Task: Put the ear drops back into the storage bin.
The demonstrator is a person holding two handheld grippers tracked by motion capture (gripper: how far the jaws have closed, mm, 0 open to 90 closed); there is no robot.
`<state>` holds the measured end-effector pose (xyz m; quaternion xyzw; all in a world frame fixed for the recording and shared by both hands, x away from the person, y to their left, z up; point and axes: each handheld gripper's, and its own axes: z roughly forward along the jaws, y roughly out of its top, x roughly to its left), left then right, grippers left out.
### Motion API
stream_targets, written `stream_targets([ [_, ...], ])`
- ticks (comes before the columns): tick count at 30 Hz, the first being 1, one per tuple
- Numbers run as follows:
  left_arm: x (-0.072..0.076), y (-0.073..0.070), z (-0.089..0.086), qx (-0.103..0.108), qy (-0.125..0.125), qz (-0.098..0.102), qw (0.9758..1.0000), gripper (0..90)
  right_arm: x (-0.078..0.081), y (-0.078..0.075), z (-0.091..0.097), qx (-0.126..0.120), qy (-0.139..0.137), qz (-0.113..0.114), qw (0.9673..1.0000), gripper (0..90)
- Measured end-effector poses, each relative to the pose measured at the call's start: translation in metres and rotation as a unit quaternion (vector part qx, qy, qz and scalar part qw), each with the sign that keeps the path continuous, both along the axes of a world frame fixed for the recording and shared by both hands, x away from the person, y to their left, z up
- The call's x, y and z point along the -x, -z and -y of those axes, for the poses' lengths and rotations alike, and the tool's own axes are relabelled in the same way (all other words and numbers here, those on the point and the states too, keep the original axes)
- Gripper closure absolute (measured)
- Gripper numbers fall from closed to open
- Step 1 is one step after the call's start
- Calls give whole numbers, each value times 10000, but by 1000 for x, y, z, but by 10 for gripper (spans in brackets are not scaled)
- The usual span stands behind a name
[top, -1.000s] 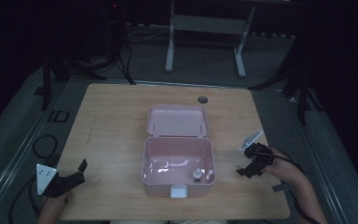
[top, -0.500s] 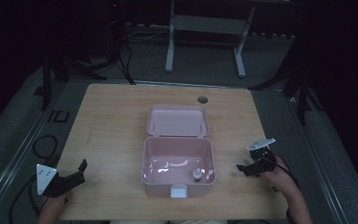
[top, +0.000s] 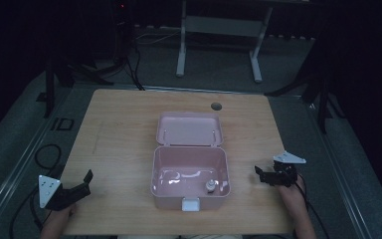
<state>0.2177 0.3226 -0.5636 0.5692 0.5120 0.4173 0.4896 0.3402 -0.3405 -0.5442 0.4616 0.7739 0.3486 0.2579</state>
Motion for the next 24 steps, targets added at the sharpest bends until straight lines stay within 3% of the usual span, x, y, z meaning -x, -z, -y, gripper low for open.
stream_targets([
  [4,0,0,0,3,2,-6,10000,10,3,1,3,-174,457,322,9983,129],
  [8,0,0,0,-1,-1,-6,10000,9,5,4,6,-389,711,496,9955,129],
  [11,0,0,0,1,1,-5,10000,10,6,5,6,-399,844,574,9940,129],
  [14,0,0,0,3,2,-4,10000,10,8,5,4,-315,904,746,9926,130],
  [19,0,0,0,5,5,-5,10000,10,13,3,3,-382,905,1137,9886,130],
  [24,0,0,0,13,8,-11,10000,10,15,2,5,-616,917,1175,9869,129],
])
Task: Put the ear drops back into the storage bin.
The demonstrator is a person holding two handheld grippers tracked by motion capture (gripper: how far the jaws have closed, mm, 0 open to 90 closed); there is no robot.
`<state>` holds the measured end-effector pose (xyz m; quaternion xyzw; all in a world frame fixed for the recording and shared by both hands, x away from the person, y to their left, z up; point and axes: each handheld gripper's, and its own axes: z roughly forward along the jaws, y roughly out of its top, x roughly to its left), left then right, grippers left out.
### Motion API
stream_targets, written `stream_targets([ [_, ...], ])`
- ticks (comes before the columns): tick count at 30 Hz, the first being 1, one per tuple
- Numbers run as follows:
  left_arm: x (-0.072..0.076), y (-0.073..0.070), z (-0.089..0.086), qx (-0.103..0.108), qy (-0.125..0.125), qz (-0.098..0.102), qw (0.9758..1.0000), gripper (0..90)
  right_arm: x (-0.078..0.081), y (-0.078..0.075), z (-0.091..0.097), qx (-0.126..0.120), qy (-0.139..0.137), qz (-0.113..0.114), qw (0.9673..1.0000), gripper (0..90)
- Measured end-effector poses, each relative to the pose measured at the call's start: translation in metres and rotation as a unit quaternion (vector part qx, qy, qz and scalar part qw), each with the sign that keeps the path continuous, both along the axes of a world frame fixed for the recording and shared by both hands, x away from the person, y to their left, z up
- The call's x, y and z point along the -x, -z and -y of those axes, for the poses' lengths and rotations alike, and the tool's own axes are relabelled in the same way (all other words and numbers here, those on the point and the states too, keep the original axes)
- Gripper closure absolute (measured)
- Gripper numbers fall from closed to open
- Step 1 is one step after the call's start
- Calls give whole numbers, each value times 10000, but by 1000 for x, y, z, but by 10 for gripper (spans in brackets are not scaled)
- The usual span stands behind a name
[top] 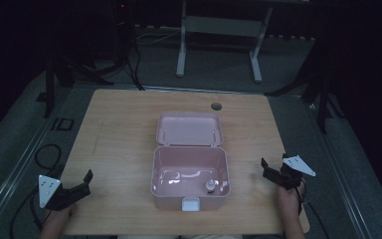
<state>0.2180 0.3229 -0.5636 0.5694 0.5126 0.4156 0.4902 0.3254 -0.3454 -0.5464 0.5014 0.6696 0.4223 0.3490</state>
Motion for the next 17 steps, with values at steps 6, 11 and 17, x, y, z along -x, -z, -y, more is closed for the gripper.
stream_targets([
  [6,0,0,0,0,2,2,10000,10,-3,2,2,-102,19,-147,9998,127],
  [11,0,0,0,12,3,0,10000,10,-3,2,3,-204,39,-124,9997,127],
  [17,0,0,0,10,5,1,10000,10,-3,2,5,-281,66,-130,9995,126],
])
